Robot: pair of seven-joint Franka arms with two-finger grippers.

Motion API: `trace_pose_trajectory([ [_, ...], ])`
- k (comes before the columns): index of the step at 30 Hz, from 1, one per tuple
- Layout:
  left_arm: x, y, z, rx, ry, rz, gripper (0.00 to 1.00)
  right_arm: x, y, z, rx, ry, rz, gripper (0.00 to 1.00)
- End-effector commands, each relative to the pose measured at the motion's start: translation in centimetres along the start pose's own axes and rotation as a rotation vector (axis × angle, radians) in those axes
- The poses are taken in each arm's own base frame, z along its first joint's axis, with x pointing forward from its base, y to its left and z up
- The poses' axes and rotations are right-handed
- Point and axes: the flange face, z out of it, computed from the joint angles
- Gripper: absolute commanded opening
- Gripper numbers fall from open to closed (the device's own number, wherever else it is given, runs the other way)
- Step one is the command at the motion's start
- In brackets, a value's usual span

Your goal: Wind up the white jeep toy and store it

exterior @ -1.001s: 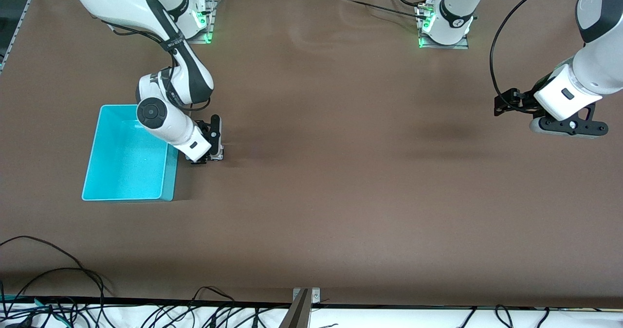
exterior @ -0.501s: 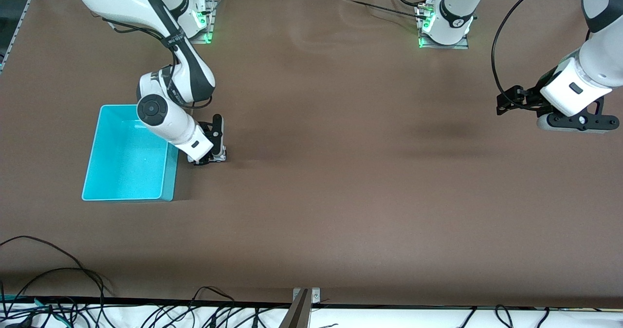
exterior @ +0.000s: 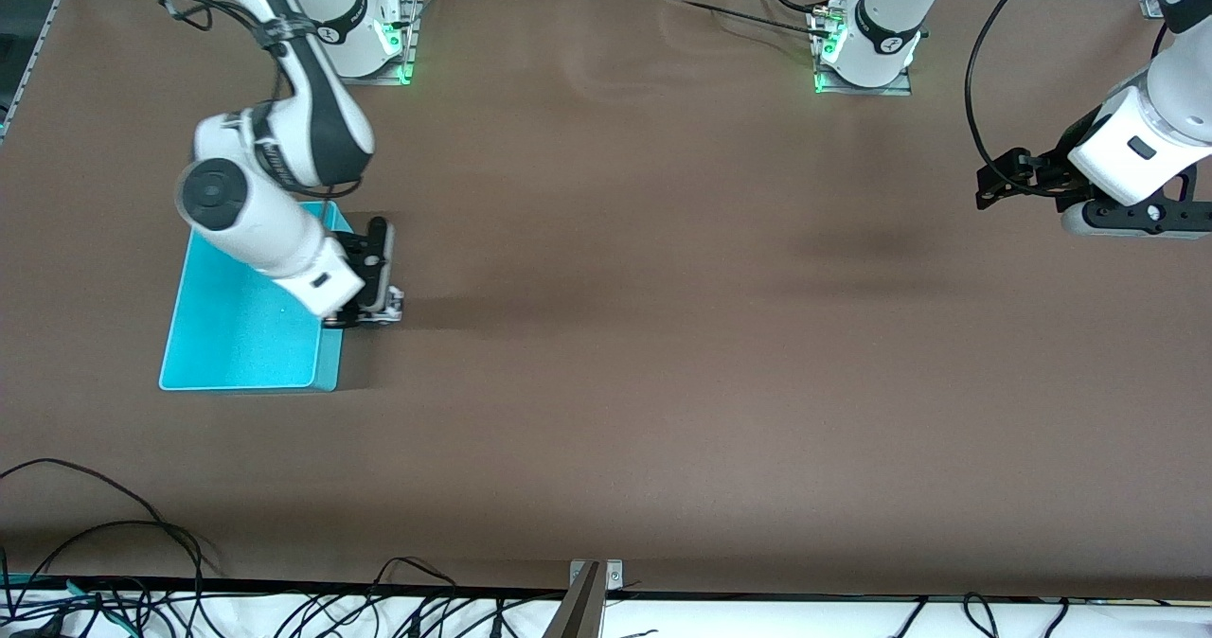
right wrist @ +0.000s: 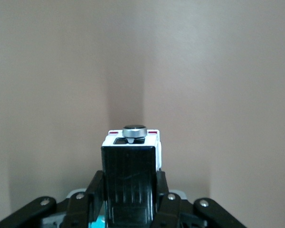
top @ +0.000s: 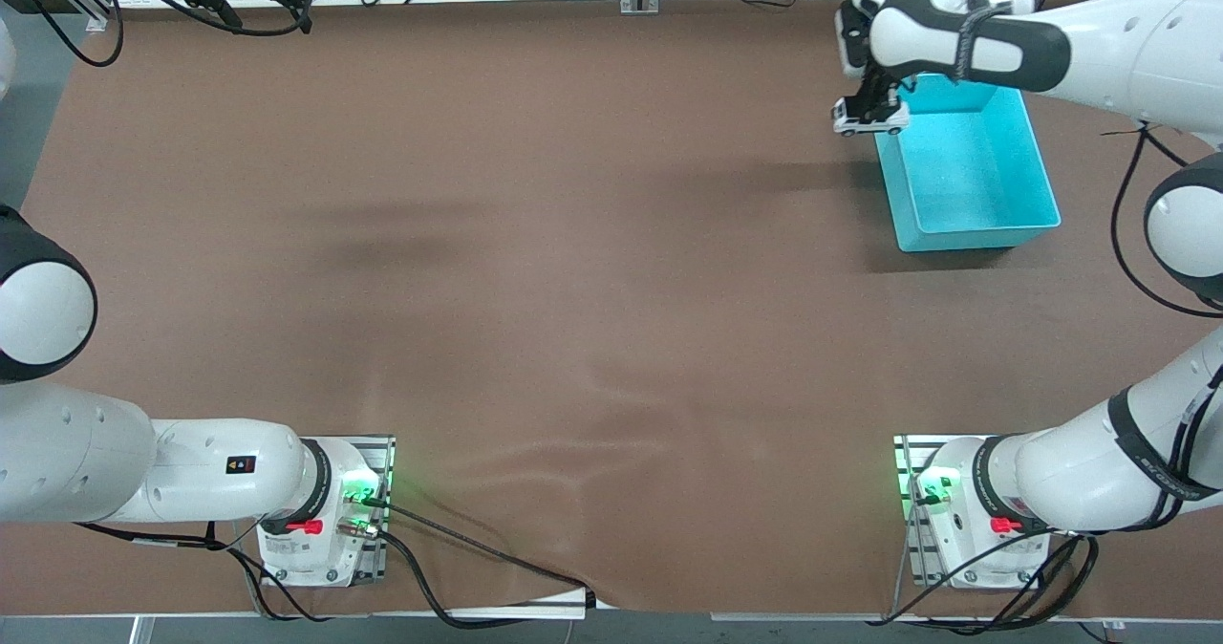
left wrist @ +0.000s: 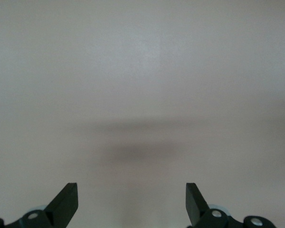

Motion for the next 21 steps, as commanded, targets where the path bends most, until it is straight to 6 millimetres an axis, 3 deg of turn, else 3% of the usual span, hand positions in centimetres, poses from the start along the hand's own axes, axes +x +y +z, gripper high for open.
trace_pose_trajectory([
  [1,0.3,-0.6,-2.3,-0.007,0.044,-0.02,1.0,-3.7,-0.2,-3.3,0.012,0.002,0.017,0.1],
  [9,2.2,-0.8,-2.0,-0.014,0.123,-0.019,1.0,-10.6,-0.7,-4.8,0.053,-0.014,0.0,0.11],
  [17,2.0,-0.6,-1.9,-0.014,0.109,-0.019,1.0,-15.8,-2.4,-2.0,0.106,0.018,-0.005,0.1],
  [21,2.1,-0.5,-2.3,-0.012,0.124,-0.017,1.0,-17.2,-3.3,0.2,0.1,0.043,-0.036,0.11],
])
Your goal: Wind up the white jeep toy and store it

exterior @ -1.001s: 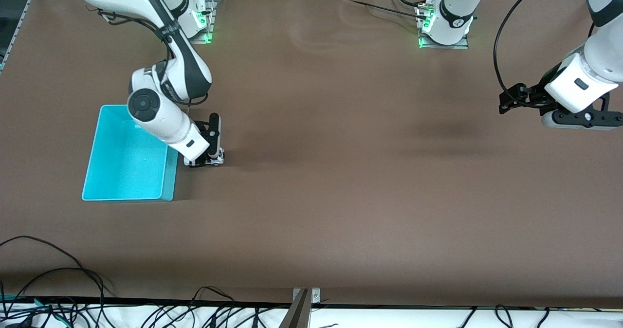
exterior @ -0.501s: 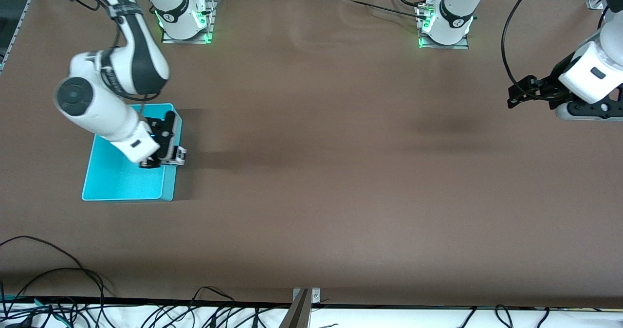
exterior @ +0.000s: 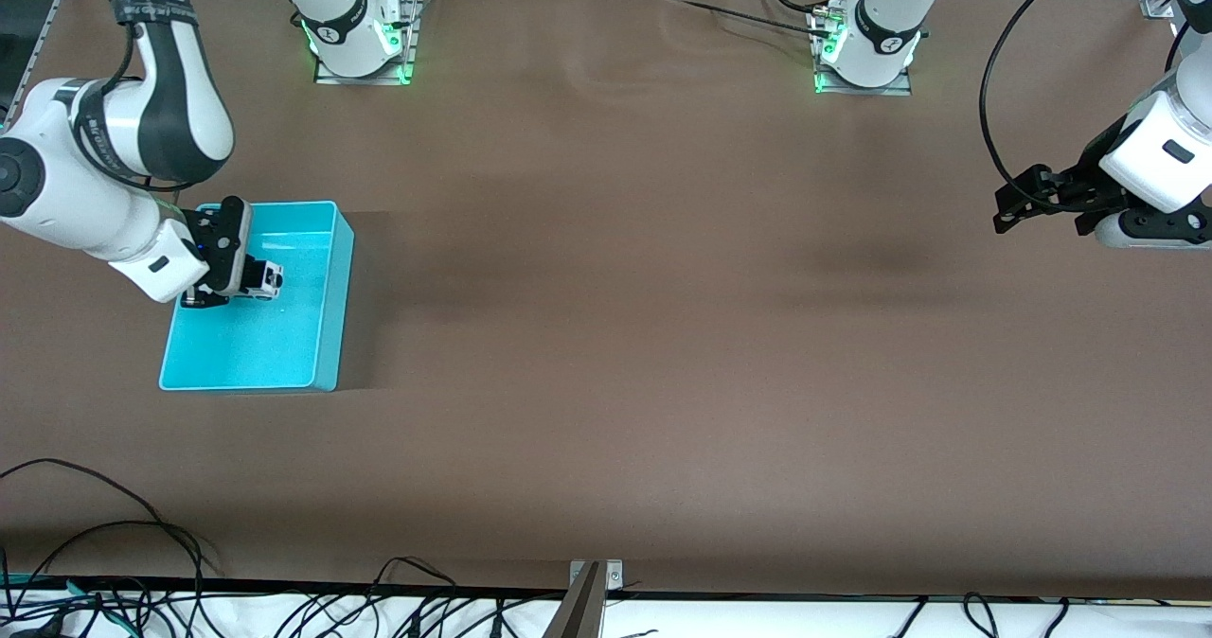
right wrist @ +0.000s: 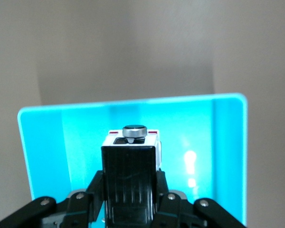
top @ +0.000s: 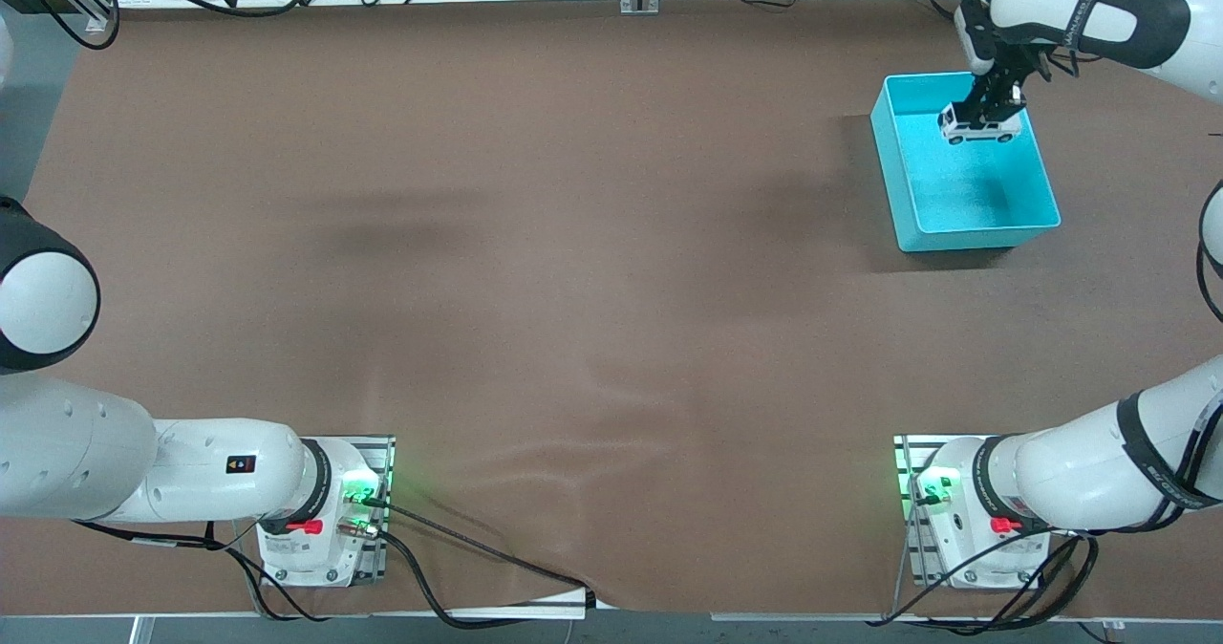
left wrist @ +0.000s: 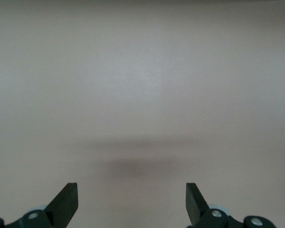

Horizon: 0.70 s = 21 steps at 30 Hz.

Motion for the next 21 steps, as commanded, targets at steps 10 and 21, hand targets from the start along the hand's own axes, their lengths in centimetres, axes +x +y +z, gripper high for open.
trace_pose_trajectory([
  [10,0.8,0.0,-2.1,-0.01,0.046,-0.001,1.0,-2.5,-4.4,8.4,-0.029,0.042,-0.019,0.11],
  [21,1.0,0.3,-2.6,0.02,0.072,0.01,1.0,-3.6,-5.2,11.5,-0.01,0.073,-0.009,0.11],
])
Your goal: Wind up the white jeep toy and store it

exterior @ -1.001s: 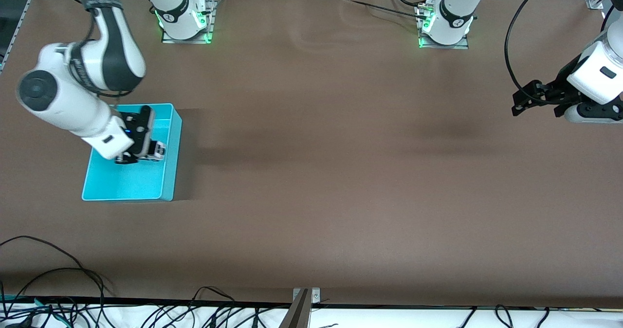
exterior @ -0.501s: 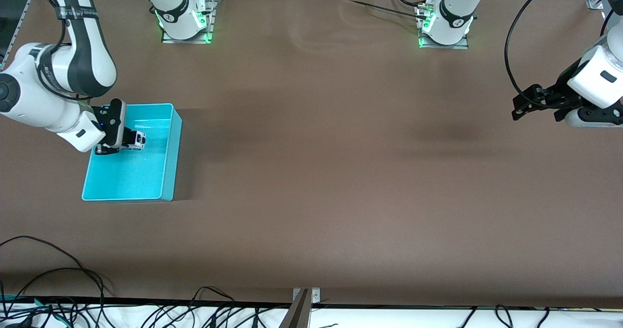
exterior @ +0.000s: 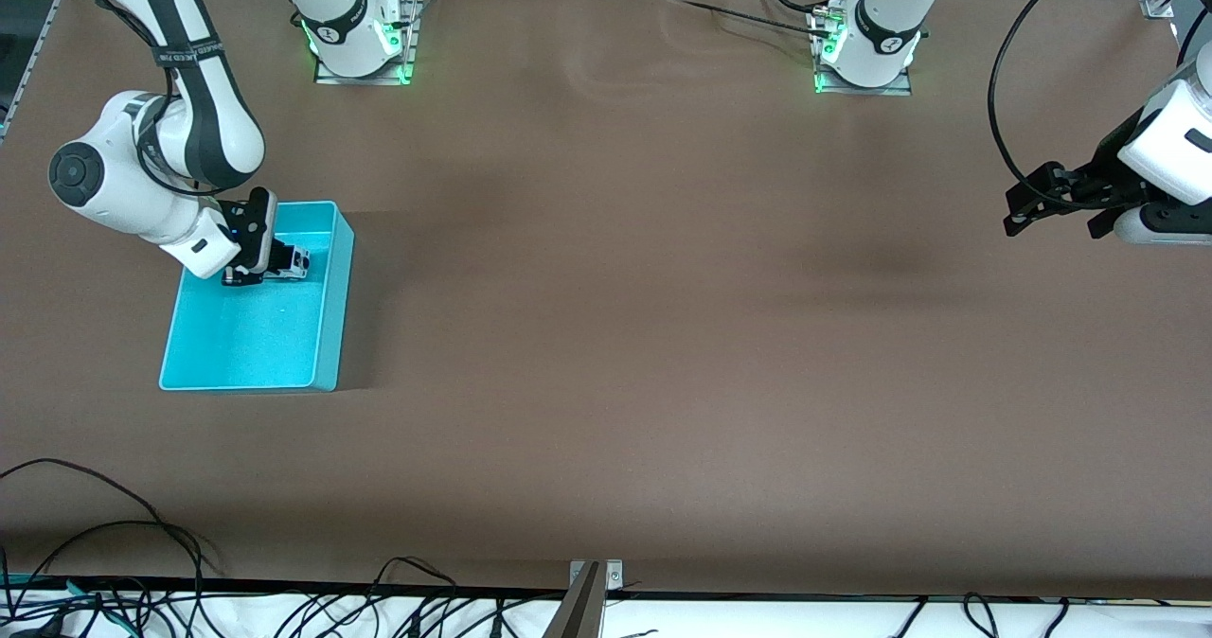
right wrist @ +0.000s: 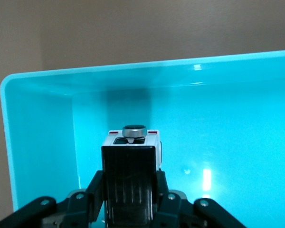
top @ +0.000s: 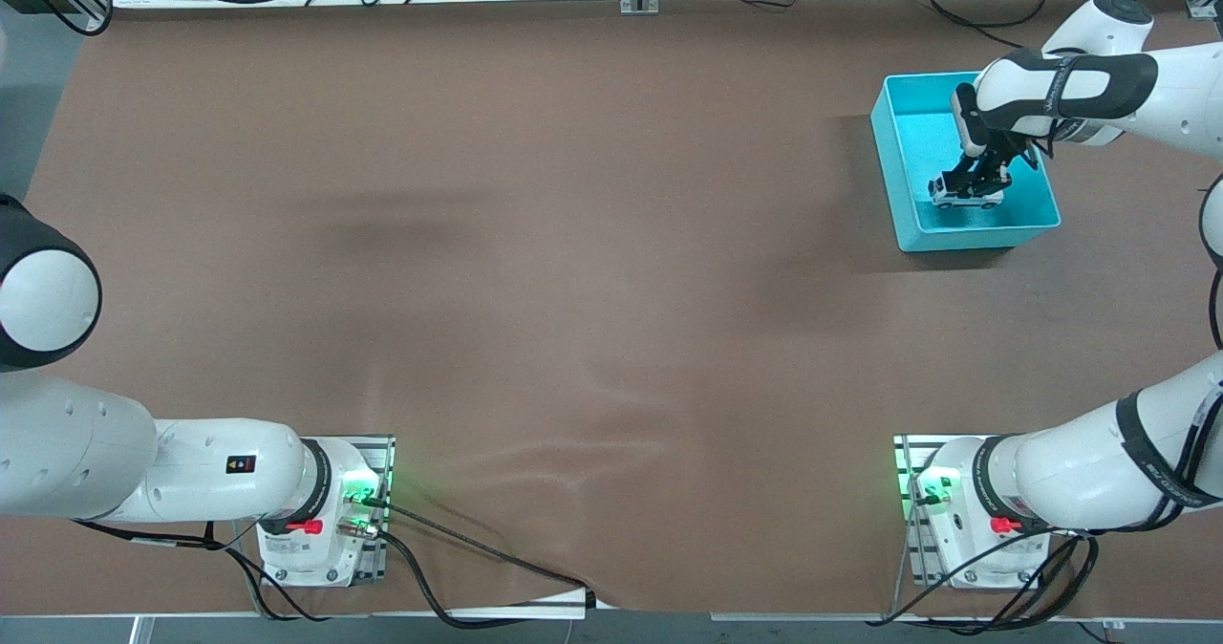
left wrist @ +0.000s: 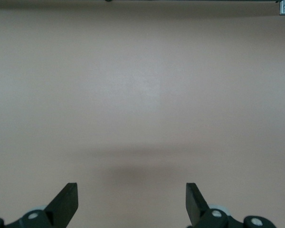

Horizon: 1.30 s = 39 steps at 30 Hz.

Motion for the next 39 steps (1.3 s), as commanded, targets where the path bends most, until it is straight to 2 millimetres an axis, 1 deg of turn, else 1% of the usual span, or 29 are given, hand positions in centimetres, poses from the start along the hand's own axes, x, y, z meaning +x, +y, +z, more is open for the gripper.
trace_pose_trajectory([
  [1,0.5,0.1,-0.9,0.021,0.023,0.007,1.0,-0.6,-0.2,0.5,-0.007,0.019,-0.003,0.11],
  [4,0.5,0.4,-0.9,0.021,0.023,0.007,1.0,-0.7,-0.2,0.9,0.0,0.019,-0.002,0.12],
  [7,0.5,0.2,-0.9,0.02,0.022,0.003,1.0,-0.6,-0.2,1.4,0.011,0.017,-0.004,0.16],
  [12,0.8,-0.2,-0.4,0.01,0.013,-0.008,1.0,-0.8,-0.3,1.9,0.02,0.015,0.0,0.36],
  [14,0.8,-0.3,-0.4,0.01,0.013,-0.009,1.0,-0.8,-0.3,2.1,0.024,0.015,0.002,0.5],
  [15,0.8,-0.3,-0.4,0.01,0.013,-0.009,1.0,-0.8,-0.3,2.1,0.025,0.016,0.003,0.58],
  [17,0.8,-0.3,-0.4,0.011,0.013,-0.009,1.0,-0.8,-0.3,2.1,0.024,0.017,0.005,0.86],
  [19,0.8,-0.3,-0.4,0.011,0.013,-0.009,1.0,-0.8,-0.1,1.9,0.02,0.018,0.008,0.98],
  [20,0.8,-0.3,-0.4,0.01,0.013,-0.009,1.0,-0.8,-0.1,1.7,0.02,0.02,0.005,1.0],
  [24,0.8,-0.4,-0.4,0.01,0.013,-0.011,1.0,-0.4,0.4,0.4,-0.003,0.027,0.002,1.0],
  [28,0.8,-0.4,-0.4,0.01,0.013,-0.011,1.0,0.5,2.0,-2.5,-0.037,0.036,-0.001,1.0],
  [31,0.8,-0.4,-0.4,0.009,0.013,-0.011,1.0,1.5,3.8,-5.9,-0.031,0.057,0.054,1.0],
  [35,0.9,-0.4,-0.2,0.01,0.01,-0.012,1.0,2.6,5.5,-10.6,-0.005,0.078,0.18,1.0],
  [39,0.9,-0.3,0.0,0.011,0.007,-0.011,1.0,3.6,7.2,-15.8,-0.037,0.09,0.367,1.0],
])
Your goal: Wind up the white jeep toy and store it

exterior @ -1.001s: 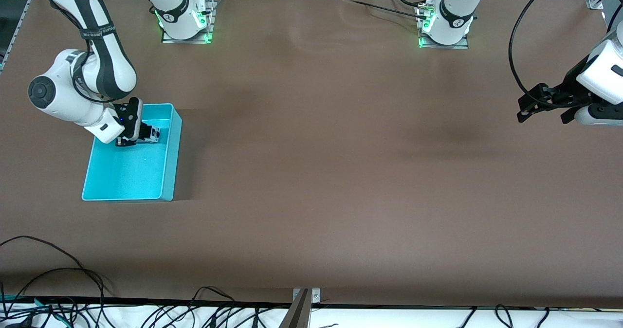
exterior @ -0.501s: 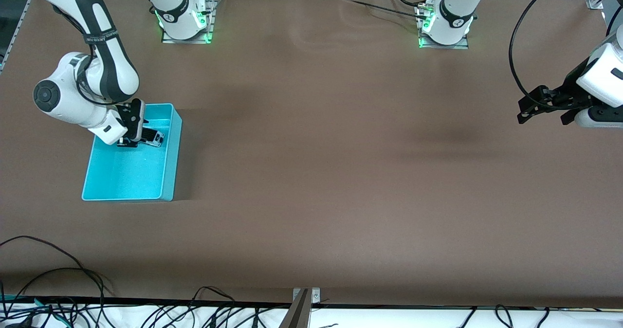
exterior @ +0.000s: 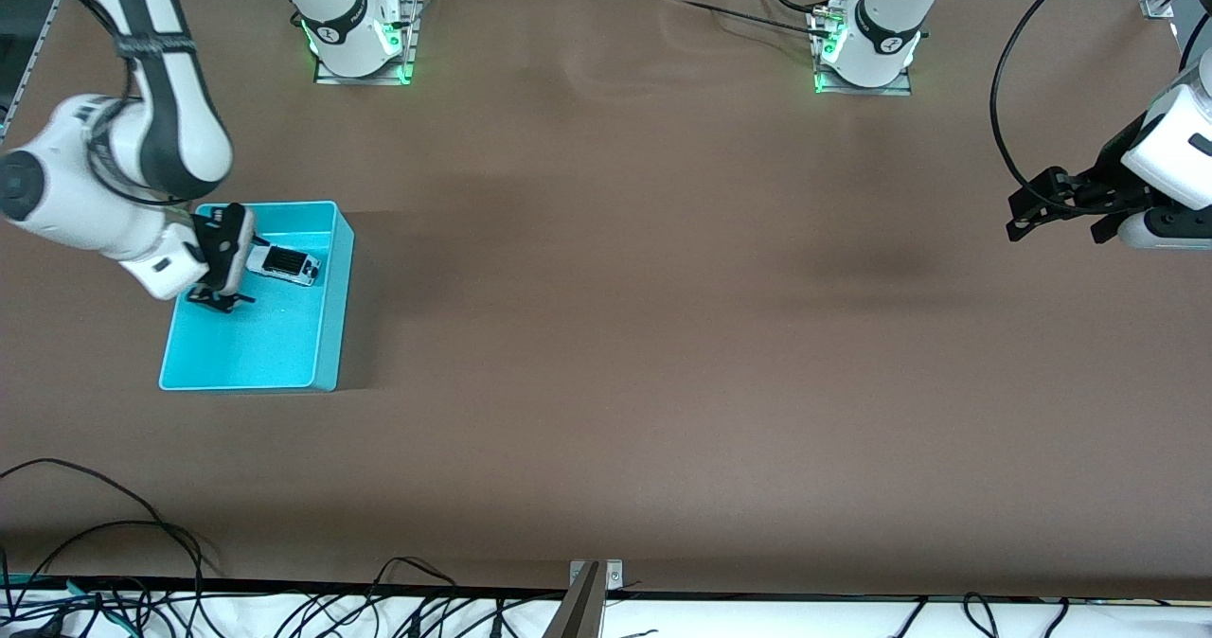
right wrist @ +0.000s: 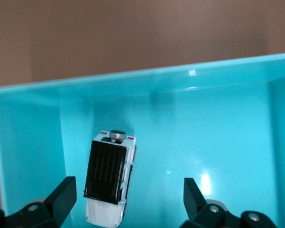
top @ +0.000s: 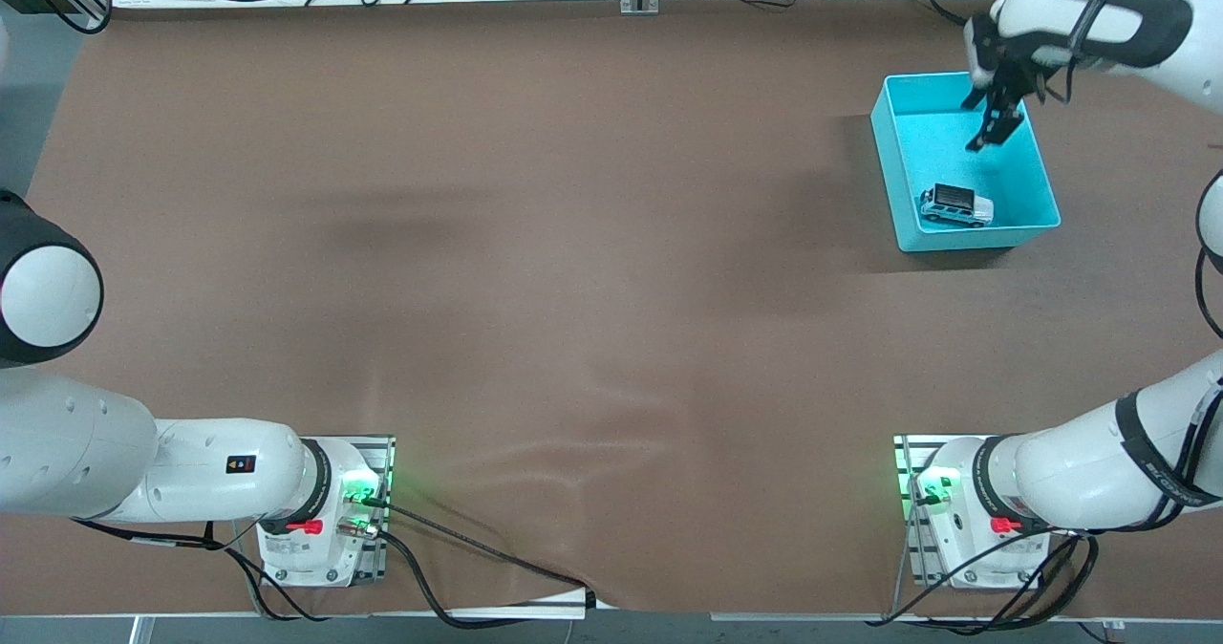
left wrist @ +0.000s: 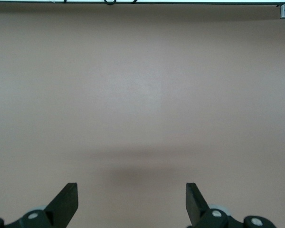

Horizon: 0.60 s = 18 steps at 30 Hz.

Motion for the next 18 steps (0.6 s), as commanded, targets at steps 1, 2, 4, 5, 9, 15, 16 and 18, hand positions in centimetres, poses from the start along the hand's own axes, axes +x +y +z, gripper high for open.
trace_pose_trajectory([
  [1,0.6,-0.1,-0.2,0.01,0.007,-0.007,1.0,2.6,2.0,-7.1,-0.032,0.041,0.234,1.0],
  [2,0.6,-0.2,-0.2,0.009,0.007,-0.007,1.0,3.1,2.0,-7.9,-0.03,0.044,0.278,1.0],
  [4,0.6,-0.2,-0.1,0.007,0.005,-0.007,1.0,4.2,2.0,-9.5,-0.026,0.041,0.368,1.0],
  [5,0.7,-0.2,-0.1,0.007,0.007,-0.007,1.0,4.6,2.2,-10.7,-0.038,0.045,0.423,1.0],
  [9,0.6,-0.2,-0.1,0.007,0.005,-0.007,1.0,5.3,2.4,-13.4,-0.053,0.047,0.602,1.0],
  [15,0.7,-0.3,0.0,0.006,0.005,-0.011,1.0,6.2,2.2,-16.0,-0.063,0.043,0.871,1.0],
  [16,0.7,-0.4,0.0,0.006,0.005,-0.012,1.0,6.2,2.1,-16.3,-0.06,0.044,0.923,1.0],
  [18,0.8,-0.4,0.1,0.006,0.005,-0.014,1.0,6.4,2.1,-17.1,-0.066,0.045,1.029,1.0],
])
